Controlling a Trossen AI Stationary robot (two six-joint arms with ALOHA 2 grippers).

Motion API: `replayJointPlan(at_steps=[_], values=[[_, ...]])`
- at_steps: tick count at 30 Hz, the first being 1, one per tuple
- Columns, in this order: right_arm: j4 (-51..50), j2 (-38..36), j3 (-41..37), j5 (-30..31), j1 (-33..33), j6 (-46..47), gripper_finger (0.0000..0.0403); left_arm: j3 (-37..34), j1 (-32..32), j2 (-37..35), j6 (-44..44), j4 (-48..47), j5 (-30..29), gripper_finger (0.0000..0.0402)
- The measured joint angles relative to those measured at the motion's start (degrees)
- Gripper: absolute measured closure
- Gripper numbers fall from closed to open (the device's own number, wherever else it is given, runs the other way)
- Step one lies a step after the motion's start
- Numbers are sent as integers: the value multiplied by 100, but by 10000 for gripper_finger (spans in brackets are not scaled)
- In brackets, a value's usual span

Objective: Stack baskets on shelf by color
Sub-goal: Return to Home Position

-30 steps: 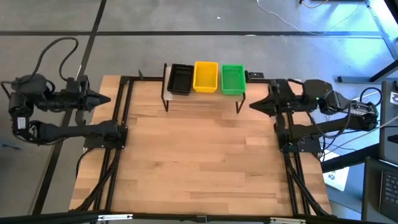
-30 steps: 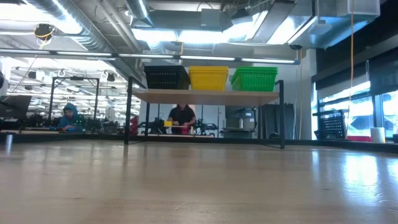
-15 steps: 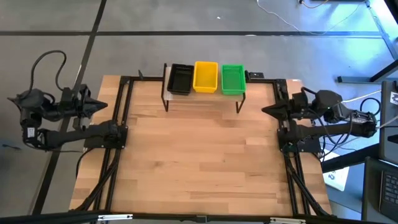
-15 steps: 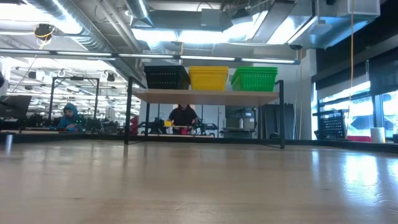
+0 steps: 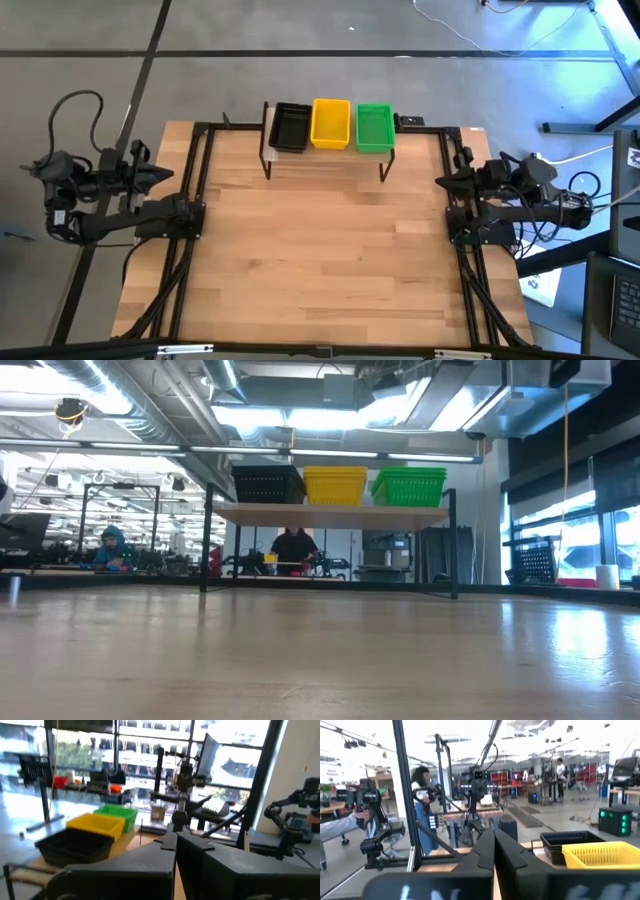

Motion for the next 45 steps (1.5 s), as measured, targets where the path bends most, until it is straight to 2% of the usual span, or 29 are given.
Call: replayJointPlan(at_steps=[8, 15, 19, 30, 34, 39, 45], values=[[295, -967, -740, 6, 0, -40, 403, -527, -2, -1, 274, 800, 84, 401], [696, -961, -1149, 8, 0, -160, 403, -1455, -2, -1, 291, 1566, 152, 401], [1366, -958, -1505, 6, 0, -185, 403, -2143, -2, 0, 288, 2371, 284, 401], [3341, -954, -3071, 4, -2, -168, 403, -4159, -2, 2, 280, 4579, 557, 401], [3048, -920, -3079, -62, -1, -201, 403, -4682, -2, 2, 365, 5164, 695, 401], [2888, -921, -3071, -673, -2, -862, 403, -5403, -2, 2, 436, 6084, 582, 401], [2123, -919, -3069, -747, -2, -1391, 403, -5456, -2, 15, 585, 5955, 699, 401]])
